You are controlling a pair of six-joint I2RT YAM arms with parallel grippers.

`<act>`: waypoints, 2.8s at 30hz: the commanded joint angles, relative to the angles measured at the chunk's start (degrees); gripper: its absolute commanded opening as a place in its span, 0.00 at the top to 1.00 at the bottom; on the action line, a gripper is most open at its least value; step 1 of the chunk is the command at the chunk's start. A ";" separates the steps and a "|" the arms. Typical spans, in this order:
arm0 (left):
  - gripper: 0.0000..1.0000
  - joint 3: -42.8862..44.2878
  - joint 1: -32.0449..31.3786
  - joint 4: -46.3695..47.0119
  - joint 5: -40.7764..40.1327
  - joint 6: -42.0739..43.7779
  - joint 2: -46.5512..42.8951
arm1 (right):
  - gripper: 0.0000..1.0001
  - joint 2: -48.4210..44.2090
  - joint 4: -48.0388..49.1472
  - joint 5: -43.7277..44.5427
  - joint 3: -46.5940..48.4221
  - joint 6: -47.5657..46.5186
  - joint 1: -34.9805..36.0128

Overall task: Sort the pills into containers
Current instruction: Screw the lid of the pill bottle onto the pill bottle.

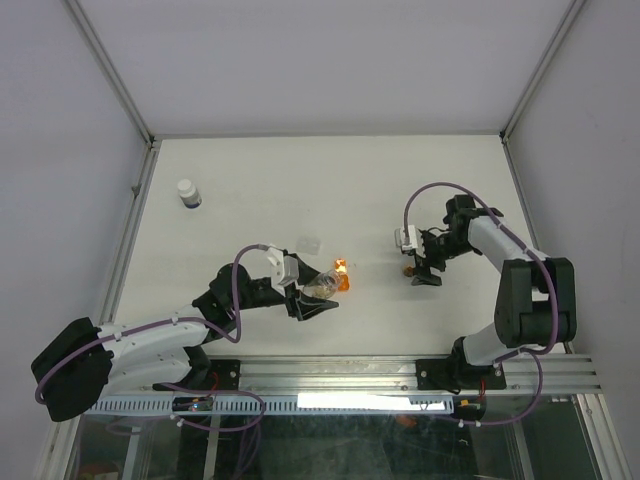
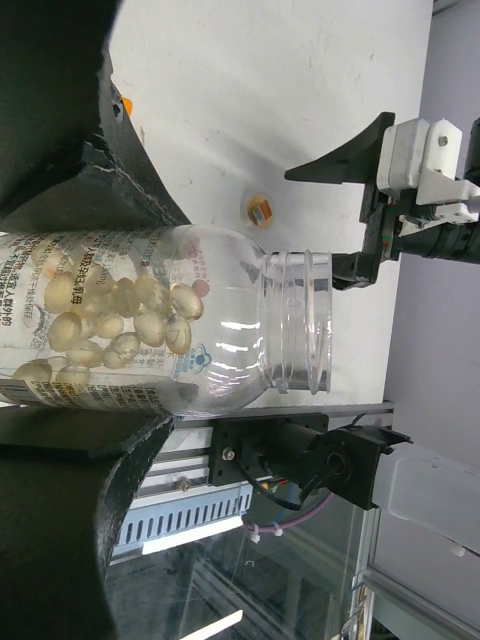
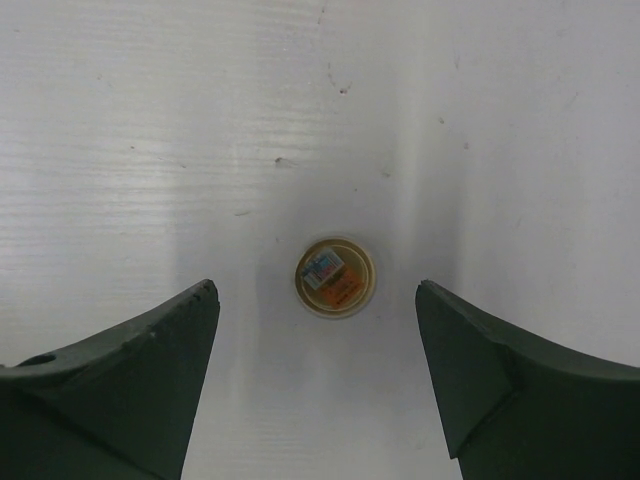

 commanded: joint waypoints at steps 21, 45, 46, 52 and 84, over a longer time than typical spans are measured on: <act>1.00 -2.61 1.22 1.48 -0.87 1.92 -2.03 | 0.42 6.22 9.03 9.66 0.06 5.77 5.10; 1.00 -2.83 1.32 1.86 0.50 -0.42 -3.94 | 0.82 1.56 7.54 5.21 1.77 14.82 6.33; 1.00 -2.63 1.32 2.10 1.07 -0.66 -3.98 | 0.83 0.38 6.78 2.86 2.77 16.55 6.33; 1.00 0.05 1.32 3.73 4.71 -2.69 -2.71 | 0.87 -6.66 2.30 -9.27 10.00 31.93 6.33; 1.00 20.29 -2.99 -4.32 6.47 -2.45 13.16 | 0.86 -20.63 -6.69 -32.11 24.06 44.88 16.97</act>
